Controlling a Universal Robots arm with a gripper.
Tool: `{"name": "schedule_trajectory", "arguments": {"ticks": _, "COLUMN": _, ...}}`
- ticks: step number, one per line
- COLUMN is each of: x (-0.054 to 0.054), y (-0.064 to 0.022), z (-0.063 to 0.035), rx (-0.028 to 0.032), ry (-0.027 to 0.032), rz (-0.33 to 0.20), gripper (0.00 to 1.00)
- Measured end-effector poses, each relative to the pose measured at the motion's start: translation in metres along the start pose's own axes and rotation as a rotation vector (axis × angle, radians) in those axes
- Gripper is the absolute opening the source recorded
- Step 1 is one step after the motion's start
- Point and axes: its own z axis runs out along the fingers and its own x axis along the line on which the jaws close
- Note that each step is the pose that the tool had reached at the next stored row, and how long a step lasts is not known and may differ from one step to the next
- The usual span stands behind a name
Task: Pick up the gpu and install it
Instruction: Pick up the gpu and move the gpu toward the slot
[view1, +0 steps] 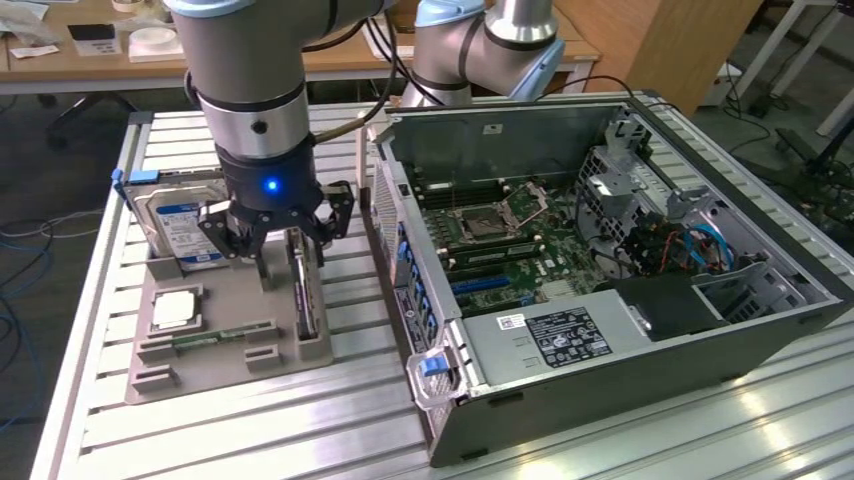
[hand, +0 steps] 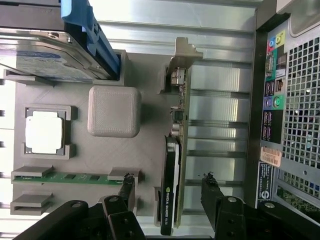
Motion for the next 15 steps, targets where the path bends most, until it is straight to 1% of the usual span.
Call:
{"name": "schedule_trajectory", "arguments": {"ticks": 12, "x": 0.0, "y": -0.0002, "z": 0.0063, "rx": 0.0, "ry": 0.0, "rz": 0.0, "gripper": 0.65}}
{"name": "schedule_trajectory", "arguments": {"ticks": 14, "x": 0.0, "y": -0.0004, "z": 0.0105, "rx": -0.0001, "ry": -0.0001, "rz": 0.0, "gripper": 0.65}}
{"name": "schedule_trajectory", "arguments": {"ticks": 15, "x": 0.0, "y": -0.0004, "z": 0.0111, "rx": 0.0, "ry": -0.0001, "rz": 0.0, "gripper": 0.65}}
